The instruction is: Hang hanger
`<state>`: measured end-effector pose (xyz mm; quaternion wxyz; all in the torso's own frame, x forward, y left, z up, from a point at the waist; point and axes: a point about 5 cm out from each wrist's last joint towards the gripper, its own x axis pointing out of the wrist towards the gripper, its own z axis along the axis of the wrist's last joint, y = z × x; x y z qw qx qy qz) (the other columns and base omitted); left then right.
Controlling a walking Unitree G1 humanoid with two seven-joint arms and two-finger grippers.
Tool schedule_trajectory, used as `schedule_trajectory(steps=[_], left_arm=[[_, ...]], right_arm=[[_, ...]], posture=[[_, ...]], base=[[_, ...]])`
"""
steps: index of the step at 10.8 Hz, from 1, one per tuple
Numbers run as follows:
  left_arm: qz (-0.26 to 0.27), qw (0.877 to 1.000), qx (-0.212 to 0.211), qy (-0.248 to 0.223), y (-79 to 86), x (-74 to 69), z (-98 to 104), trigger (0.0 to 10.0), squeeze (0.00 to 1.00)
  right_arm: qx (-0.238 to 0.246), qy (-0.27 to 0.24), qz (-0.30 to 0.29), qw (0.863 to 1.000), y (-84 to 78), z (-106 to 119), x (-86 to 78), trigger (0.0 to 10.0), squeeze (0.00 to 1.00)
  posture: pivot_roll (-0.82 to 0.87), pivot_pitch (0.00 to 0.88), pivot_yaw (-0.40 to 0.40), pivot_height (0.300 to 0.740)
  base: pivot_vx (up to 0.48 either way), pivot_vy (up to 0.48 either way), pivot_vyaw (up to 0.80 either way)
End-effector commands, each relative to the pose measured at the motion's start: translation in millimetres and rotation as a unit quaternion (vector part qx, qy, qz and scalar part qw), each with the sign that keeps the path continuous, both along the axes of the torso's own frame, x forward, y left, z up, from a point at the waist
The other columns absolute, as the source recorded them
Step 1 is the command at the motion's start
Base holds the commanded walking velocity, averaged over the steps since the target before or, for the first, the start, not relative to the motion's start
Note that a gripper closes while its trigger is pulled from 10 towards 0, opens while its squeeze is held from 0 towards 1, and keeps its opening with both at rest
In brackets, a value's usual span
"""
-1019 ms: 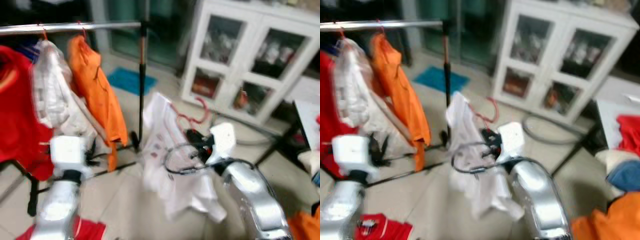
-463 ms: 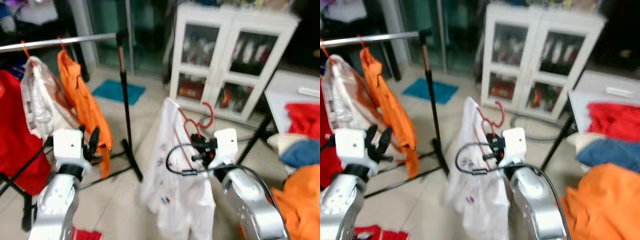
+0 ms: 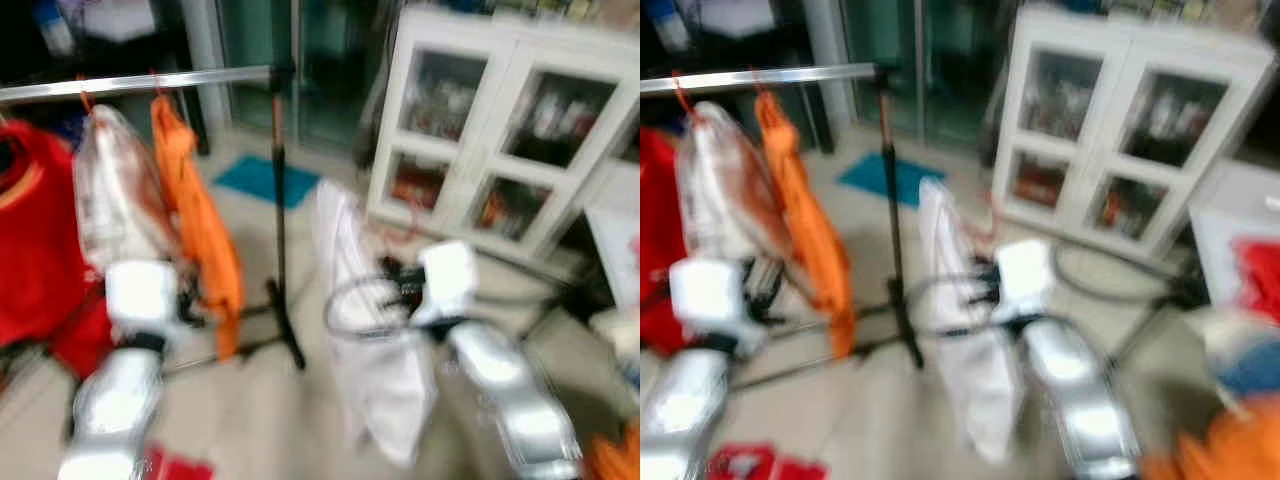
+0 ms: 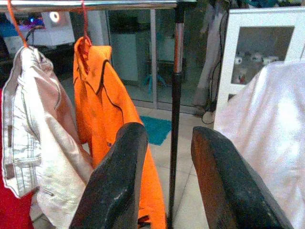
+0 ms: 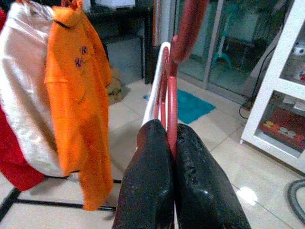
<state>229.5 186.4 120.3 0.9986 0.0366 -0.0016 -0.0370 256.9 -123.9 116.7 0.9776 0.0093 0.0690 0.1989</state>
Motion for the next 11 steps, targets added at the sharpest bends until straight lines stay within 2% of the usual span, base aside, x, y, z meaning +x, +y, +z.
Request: schedule_trajectory(steps=[1, 3, 8, 11], left_arm=[[0.017, 1.000, 0.021, -0.004, 11.2, -3.1, 3.6, 10.0, 0.00], [0.018, 0.999, 0.031, -0.007, 13.5, -5.6, 5.2, 10.0, 0.00], [-0.006, 0.999, 0.052, -0.003, 10.6, -9.1, 4.5, 10.0, 0.00], [-0.047, 0.997, 0.058, 0.001, 5.9, -7.4, 4.4, 10.0, 0.00]], right_arm=[[0.012, -0.023, 0.021, 0.999, 11.6, 11.7, 3.4, 10.0, 0.00], [0.006, -0.032, 0.022, 0.999, 14.0, 14.3, 7.0, 10.0, 0.00], [-0.021, -0.020, 0.020, 0.999, 2.7, 15.2, 10.5, 10.0, 0.00], [-0.086, -0.042, -0.016, 0.995, -5.0, 20.6, 20.2, 10.0, 0.00]], posture=[[-0.05, 0.000, -0.009, 0.740], [-0.04, 0.000, -0.023, 0.740], [-0.04, 0.000, -0.028, 0.740], [-0.04, 0.000, -0.032, 0.740]], base=[[0.412, 0.000, 0.80], [0.414, 0.000, 0.80], [0.411, 0.000, 0.00], [0.400, 0.000, 0.00]])
